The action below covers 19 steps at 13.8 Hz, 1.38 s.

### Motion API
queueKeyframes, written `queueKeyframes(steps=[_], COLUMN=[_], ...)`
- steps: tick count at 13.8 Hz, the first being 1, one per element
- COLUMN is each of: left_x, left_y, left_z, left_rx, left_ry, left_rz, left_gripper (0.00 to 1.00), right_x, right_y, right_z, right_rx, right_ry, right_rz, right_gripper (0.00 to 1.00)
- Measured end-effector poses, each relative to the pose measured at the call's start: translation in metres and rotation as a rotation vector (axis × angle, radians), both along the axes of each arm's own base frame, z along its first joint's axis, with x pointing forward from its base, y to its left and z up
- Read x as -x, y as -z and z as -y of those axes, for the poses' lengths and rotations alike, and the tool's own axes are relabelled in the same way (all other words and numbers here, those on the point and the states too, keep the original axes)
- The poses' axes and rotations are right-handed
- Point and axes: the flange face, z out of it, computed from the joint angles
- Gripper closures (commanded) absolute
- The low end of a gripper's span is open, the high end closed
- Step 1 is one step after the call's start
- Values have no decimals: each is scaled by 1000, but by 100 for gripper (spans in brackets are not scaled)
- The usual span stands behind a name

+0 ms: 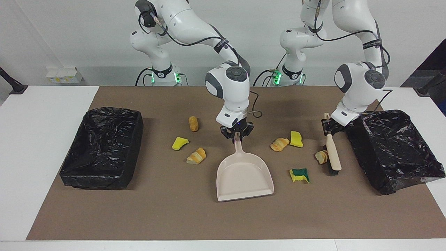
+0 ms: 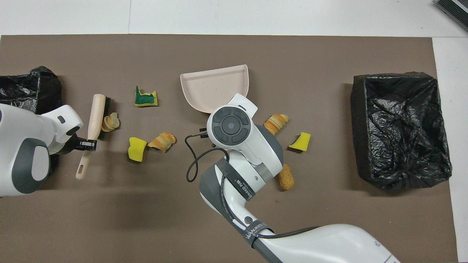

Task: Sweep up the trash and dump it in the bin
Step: 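Lift the brush with the left gripper while the right gripper grasps the dustpan, then sweep sponge pieces with the brush toward the dustpan held by the right gripper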

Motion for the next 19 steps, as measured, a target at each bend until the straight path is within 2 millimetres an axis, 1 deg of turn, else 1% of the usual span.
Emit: queueKeyframes(steps=[2,4,5,6,8,10,11,12,14,16,18,19], left_x=[4,13,15,13,-1,-24,-36,-45,-58,-77,-101,-109], left_y=[0,0,-2,-8,-28,-48,-54,-55,-42,-26,-16,-8], left_z=[41,83,97,103,100,93,89,84,73,66,65,67], left_rx=[1,13,19,22,27,30,28,18,-3,-17,-40,-55], left_ry=[78,143,162,171,167,168,176,183,198,227,281,336], left_rz=[-18,-44,-47,-40,-16,7,19,26,18,14,21,17], left_gripper=[100,100,100,100,100,100,100,100,100,100,100,100], right_x=[-7,-9,-7,-4,1,1,-3,-7,-12,-15,-20,-21], right_y=[-26,-40,-42,-42,-43,-44,-43,-40,-35,-28,-22,-20], right_z=[18,33,35,36,37,42,49,57,72,85,100,106], right_rx=[16,58,78,94,126,153,164,174,190,201,208,214], right_ry=[-123,-278,-345,-409,-556,-731,-816,-894,-1020,-1116,-1208,-1243], right_rz=[29,23,9,-5,-30,-39,-41,-45,-55,-76,-88,-93], right_gripper=[100,100,100,100,100,100,100,100,100,100,100,100])
